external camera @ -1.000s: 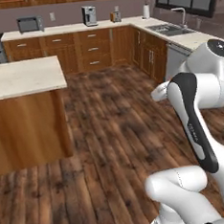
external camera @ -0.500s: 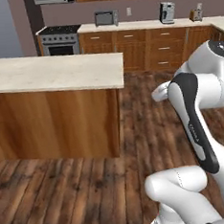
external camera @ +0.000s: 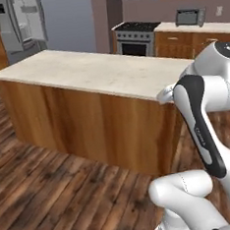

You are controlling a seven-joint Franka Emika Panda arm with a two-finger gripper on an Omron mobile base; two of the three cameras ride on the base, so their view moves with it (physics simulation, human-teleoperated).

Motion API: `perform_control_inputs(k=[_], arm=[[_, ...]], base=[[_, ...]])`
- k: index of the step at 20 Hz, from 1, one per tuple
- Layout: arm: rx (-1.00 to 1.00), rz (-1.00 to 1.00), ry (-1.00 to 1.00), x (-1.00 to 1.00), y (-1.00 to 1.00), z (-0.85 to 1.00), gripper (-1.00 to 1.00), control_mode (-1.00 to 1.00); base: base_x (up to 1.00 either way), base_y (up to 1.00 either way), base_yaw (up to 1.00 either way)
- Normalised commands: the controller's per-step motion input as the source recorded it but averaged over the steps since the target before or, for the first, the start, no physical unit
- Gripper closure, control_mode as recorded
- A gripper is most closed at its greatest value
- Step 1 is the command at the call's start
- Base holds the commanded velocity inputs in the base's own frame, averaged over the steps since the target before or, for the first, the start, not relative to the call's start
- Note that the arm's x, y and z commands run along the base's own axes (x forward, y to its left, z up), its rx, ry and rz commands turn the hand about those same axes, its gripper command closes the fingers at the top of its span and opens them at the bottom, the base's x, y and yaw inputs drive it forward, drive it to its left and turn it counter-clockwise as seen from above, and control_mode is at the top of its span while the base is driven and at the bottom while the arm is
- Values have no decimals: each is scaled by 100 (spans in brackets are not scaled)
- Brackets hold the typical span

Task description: Take the cheese, chicken drumstick, and carrot from the fridge and place them on the plate on the dining counter to create an appetizer plate.

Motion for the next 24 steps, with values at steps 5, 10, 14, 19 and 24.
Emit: perform_control_inputs(k=[5,10,14,19,24], arm=[[0,0,0,0,0,0,-100,100],[0,0,0,0,0,0,-100,100],[0,0,0,0,0,0,-100,100],[0,0,0,0,0,0,-100,100],[0,0,0,0,0,0,-100,100]], base=[[100,0,60],[100,0,58],[100,7,53],[100,17,49],[100,12,33]])
